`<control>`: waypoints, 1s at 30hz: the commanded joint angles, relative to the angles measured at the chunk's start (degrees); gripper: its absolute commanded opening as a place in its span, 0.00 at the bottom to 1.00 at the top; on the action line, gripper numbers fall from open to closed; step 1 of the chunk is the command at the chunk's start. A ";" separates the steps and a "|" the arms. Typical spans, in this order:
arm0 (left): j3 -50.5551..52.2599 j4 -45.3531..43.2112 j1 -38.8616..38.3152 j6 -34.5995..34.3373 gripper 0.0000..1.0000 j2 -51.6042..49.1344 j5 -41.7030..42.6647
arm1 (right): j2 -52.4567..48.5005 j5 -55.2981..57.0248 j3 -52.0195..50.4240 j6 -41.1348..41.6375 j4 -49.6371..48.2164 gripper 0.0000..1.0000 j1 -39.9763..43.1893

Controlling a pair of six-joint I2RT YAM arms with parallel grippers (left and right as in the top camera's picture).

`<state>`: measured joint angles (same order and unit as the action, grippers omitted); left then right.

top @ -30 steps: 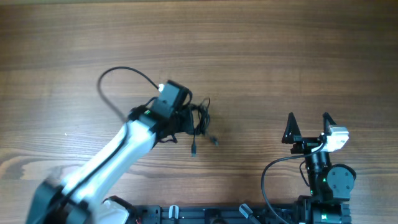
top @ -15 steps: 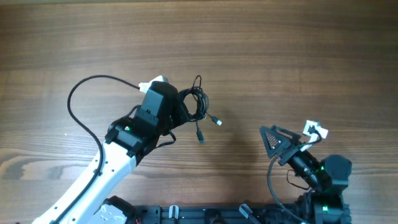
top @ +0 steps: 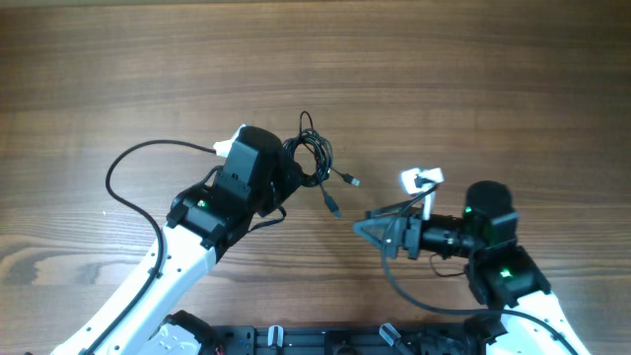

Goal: Untangle cables
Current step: 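Move the right gripper toward the coil held by the left gripper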

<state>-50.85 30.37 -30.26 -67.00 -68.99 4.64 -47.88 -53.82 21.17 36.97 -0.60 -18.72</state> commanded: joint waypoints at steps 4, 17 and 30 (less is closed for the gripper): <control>-0.26 -0.33 0.17 -4.42 0.04 0.63 6.38 | -8.11 11.06 0.85 -0.74 -10.73 0.48 -10.49; -0.15 1.99 0.09 11.37 0.04 0.59 -0.59 | -11.47 8.04 1.03 6.51 -19.89 0.05 -10.99; -0.15 -3.19 -15.43 32.37 0.04 0.59 -4.85 | -11.50 23.50 1.44 16.68 -21.18 0.05 -10.80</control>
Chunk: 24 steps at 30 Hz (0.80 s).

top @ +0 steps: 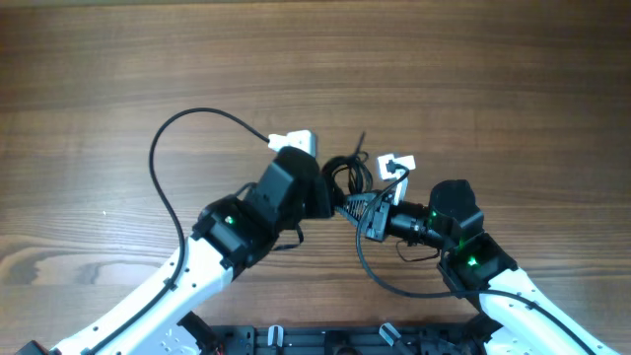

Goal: Untangle cables
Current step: 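Move the right gripper toward the coil held by the left gripper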

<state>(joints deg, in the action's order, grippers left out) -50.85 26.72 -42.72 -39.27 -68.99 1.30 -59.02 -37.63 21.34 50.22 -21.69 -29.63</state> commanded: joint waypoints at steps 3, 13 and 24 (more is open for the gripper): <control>-0.15 1.84 -3.41 4.59 0.04 0.59 -3.41 | -0.35 10.69 1.27 6.67 1.31 0.05 0.11; -0.15 -0.26 -3.56 17.90 0.04 1.07 13.46 | -0.46 18.80 1.27 11.56 5.38 0.05 0.11; -0.17 0.83 11.10 11.80 0.04 4.79 13.88 | 12.52 4.42 1.27 -0.72 6.45 0.77 5.90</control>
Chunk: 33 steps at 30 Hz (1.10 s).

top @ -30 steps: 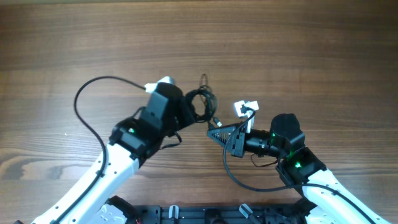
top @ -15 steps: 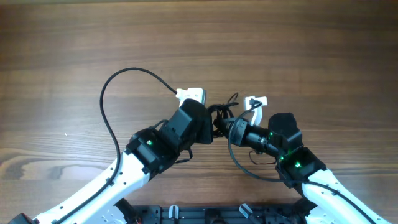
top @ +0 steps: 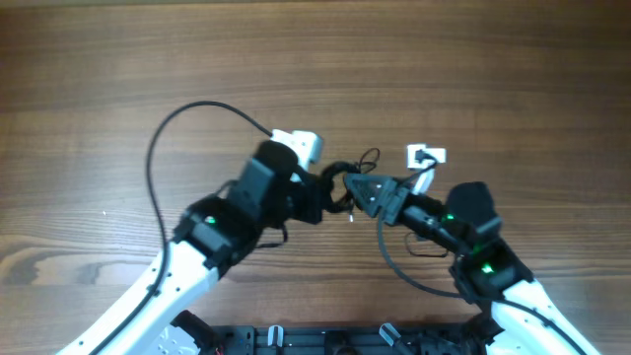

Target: Untangle cables

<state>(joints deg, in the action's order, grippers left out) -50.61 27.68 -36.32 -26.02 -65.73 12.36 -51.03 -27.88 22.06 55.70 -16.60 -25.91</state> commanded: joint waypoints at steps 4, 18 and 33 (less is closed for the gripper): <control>-0.42 -0.33 8.70 -1.42 0.04 1.22 7.48 | 9.84 -2.12 0.55 -16.31 14.21 0.85 4.39; -0.42 0.26 11.21 7.39 0.04 1.05 27.06 | 3.76 19.82 0.52 -12.22 25.90 1.00 4.39; -0.39 0.37 9.38 7.61 0.04 -2.34 10.93 | 14.23 -5.49 0.85 5.68 23.45 0.53 6.80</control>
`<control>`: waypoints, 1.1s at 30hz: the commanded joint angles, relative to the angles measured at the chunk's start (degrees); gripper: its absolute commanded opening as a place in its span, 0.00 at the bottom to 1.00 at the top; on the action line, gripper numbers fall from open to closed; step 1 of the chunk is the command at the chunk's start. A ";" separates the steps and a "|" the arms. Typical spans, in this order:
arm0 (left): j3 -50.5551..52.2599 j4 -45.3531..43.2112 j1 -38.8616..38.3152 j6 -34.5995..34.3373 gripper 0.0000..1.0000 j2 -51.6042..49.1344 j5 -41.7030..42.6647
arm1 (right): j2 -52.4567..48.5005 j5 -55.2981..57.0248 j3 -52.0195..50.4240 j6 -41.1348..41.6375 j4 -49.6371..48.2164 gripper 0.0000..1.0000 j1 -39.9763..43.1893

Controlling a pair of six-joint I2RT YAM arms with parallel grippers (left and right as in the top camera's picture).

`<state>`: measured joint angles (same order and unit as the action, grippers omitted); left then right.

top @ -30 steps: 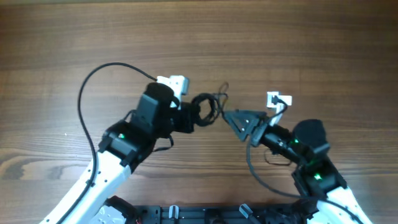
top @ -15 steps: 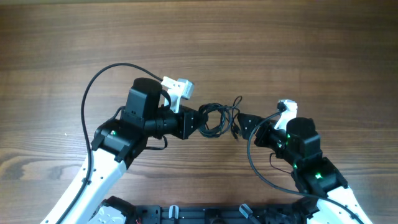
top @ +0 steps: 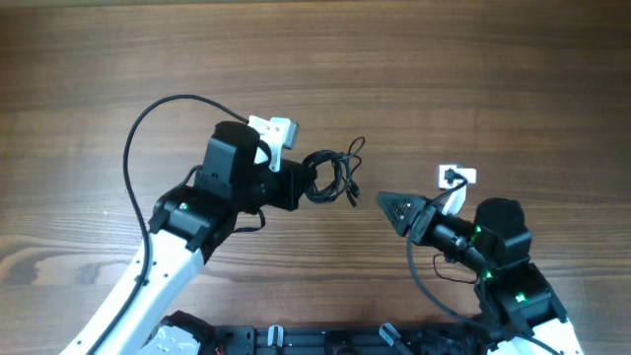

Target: Untangle cables

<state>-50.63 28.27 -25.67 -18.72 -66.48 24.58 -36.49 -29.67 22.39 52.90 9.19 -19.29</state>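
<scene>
A small bundle of thin black cables (top: 333, 177) lies looped just right of centre on the wooden table, loose ends poking up at its top right and down at its right. My left gripper (top: 301, 183) is at the bundle's left edge and looks shut on a loop of it; the arm's body hides the fingertips. Some way right of the bundle, my right gripper (top: 386, 204) points left, its fingers drawn together into a point. A gap of bare wood separates it from the cables, and no strand shows between its fingers.
The left arm's own thick black lead (top: 148, 123) arcs out over the wooden table (top: 444, 69) to the left. Each wrist carries a white camera block, one on the left arm (top: 273, 128) and one on the right arm (top: 456, 177). A black rail runs along the near edge.
The left gripper has moved left and slightly up with the bundle. The right gripper, which was touching the bundle's right side, now sits back to the right and lower, apart from it.
At first the left gripper was at the bundle left of centre, with the right gripper far off. Then both met at the bundle in the middle, and stayed there at the following moment. Now they stand apart, with the bundle at the left gripper.
</scene>
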 commanded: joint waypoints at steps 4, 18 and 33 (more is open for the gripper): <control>-0.37 -0.46 -4.44 0.31 0.04 -2.64 -1.31 | -4.37 -3.89 0.52 16.35 -11.23 0.59 -0.15; -0.37 -2.99 -12.07 0.07 0.04 -2.64 -1.29 | -29.68 -2.10 0.52 31.98 -49.29 0.67 -6.64; -0.37 1.75 -13.44 -17.86 0.04 -2.64 -16.39 | -30.05 -24.94 0.52 14.36 -59.34 0.72 9.27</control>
<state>-50.61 31.33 -39.38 -25.32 -69.38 17.45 -66.39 -43.44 22.17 72.55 -49.50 -10.74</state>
